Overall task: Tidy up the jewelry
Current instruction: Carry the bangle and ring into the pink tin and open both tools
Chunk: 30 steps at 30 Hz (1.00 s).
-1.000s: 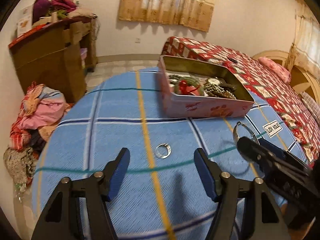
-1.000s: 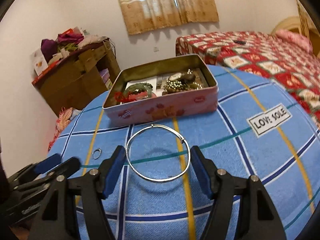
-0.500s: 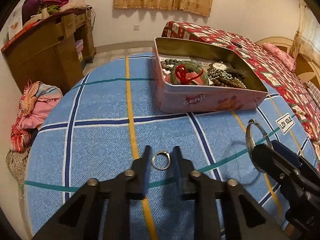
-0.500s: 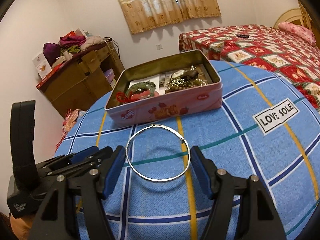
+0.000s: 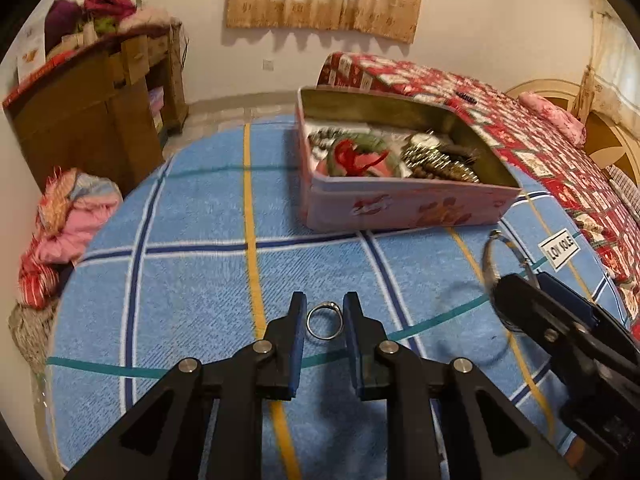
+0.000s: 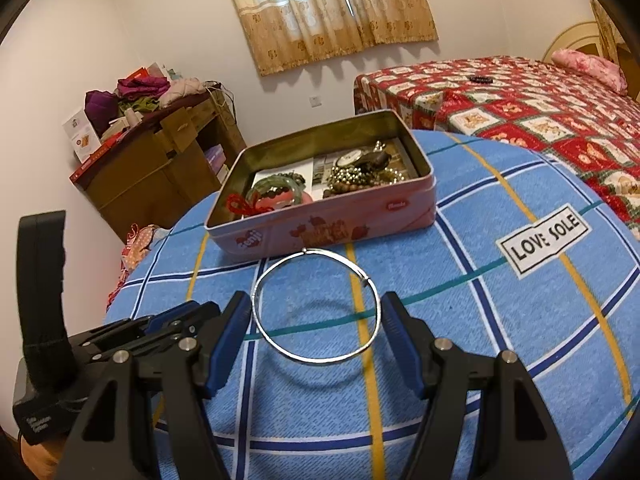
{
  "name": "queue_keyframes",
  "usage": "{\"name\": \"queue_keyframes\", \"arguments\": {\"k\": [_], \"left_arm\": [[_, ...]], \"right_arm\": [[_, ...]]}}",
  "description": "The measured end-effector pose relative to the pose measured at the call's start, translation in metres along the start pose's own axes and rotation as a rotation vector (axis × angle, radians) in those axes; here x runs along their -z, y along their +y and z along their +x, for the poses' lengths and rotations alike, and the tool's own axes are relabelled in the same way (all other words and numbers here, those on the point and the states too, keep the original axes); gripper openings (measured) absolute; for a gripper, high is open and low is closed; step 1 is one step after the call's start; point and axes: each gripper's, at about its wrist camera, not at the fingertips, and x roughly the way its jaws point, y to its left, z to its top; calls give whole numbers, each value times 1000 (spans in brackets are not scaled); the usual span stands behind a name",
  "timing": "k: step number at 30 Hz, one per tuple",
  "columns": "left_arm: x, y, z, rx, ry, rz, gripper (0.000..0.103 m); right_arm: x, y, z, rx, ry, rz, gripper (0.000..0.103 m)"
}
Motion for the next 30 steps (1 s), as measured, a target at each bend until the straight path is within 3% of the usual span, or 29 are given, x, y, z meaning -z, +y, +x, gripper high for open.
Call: {"name": "queue_keyframes", "arguments": {"k": [18,30], "left_arm": [[20,-24,-49,74,-68,7,19],[30,-13,-72,90,-99,-25,19]], "right_arm": [[-2,-3,-9,67,-30,-9,70],[14,-18,-41,85,-12,29,70]]}}
